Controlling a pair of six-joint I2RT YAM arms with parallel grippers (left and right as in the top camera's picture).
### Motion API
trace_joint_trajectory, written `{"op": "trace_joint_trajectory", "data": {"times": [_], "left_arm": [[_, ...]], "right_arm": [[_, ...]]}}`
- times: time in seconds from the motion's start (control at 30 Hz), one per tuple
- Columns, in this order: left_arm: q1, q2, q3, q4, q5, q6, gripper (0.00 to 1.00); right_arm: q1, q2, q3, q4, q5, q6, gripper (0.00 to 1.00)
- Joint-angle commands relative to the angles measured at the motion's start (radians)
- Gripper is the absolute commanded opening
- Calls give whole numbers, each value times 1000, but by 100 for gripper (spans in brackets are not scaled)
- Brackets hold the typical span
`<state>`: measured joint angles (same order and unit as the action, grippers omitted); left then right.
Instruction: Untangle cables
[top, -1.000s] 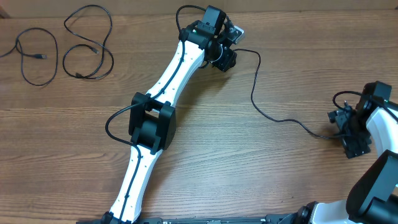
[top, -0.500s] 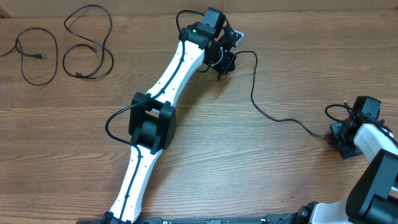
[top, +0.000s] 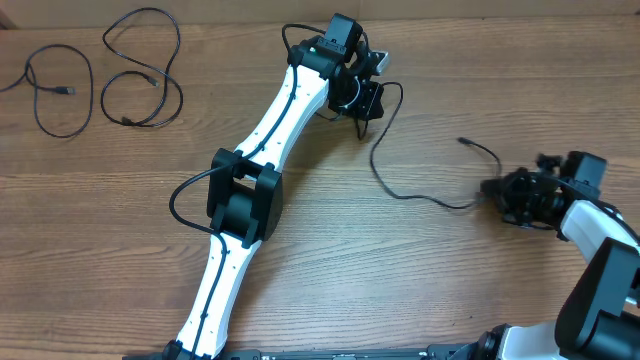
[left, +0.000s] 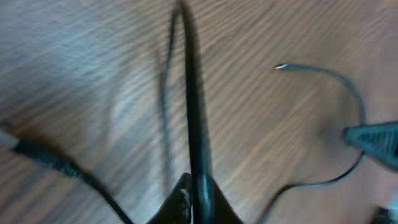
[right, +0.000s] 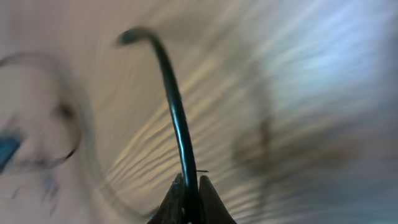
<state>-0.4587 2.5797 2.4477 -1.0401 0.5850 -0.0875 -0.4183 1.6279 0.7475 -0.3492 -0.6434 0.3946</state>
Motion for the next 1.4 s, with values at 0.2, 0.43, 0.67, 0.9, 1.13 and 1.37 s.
{"op": "trace_joint_trajectory", "data": {"times": [0.2,0.43,0.67,0.9,1.13,1.37], "left_arm": [[-72,3,9,26,187,-256,4],[-92,3,9,21,229,-780,4],[-92,3,9,19,270,-908,5],[-70,3,9,21,272,-904,4],[-58,3,9,32,186,-904,11],[-56,3,9,31,44,-903,92]], "right_arm": [[343,6,34,159,-259,-40,4],[406,6,44,385,-219,-41,10],[425,6,44,398,-111,-56,16],[425,6,44,384,-93,-62,40],[425,6,44,340,-121,-58,53],[425,3,47,341,-180,-56,66]]}}
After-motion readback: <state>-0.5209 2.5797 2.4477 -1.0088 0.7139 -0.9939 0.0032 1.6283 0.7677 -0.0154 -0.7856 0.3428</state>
